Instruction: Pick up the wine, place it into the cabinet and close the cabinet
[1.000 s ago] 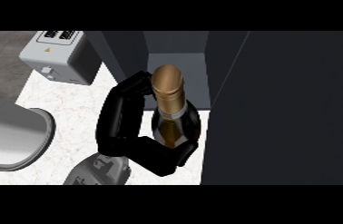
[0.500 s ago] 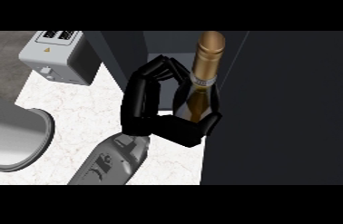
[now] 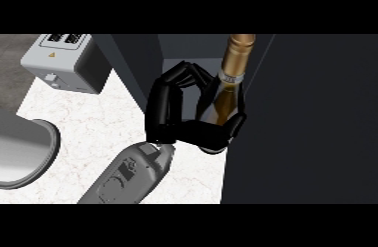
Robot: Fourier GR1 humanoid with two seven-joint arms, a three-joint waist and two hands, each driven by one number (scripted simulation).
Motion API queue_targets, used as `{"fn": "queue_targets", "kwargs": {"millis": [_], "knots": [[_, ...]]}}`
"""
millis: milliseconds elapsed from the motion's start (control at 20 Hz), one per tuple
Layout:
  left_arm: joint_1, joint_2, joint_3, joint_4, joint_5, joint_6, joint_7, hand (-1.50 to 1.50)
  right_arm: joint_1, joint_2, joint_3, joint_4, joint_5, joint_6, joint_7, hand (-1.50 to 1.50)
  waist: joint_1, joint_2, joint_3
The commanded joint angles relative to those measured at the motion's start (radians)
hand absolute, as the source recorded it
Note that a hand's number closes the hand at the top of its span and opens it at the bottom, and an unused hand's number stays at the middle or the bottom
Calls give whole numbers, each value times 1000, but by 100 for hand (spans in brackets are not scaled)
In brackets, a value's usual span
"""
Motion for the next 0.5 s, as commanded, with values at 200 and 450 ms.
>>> {"fn": "queue_targets", "kwargs": {"millis": [200, 450], "knots": [[35, 0, -28, 64, 109, 45, -136, 150, -41, -20, -26, -153, -100, -42, 142, -150, 0, -1, 0], [40, 0, -39, 183, 111, 11, -239, 150, 6, 15, 23, -125, -24, -35, 60, -150, -1, 0, 0]]}}
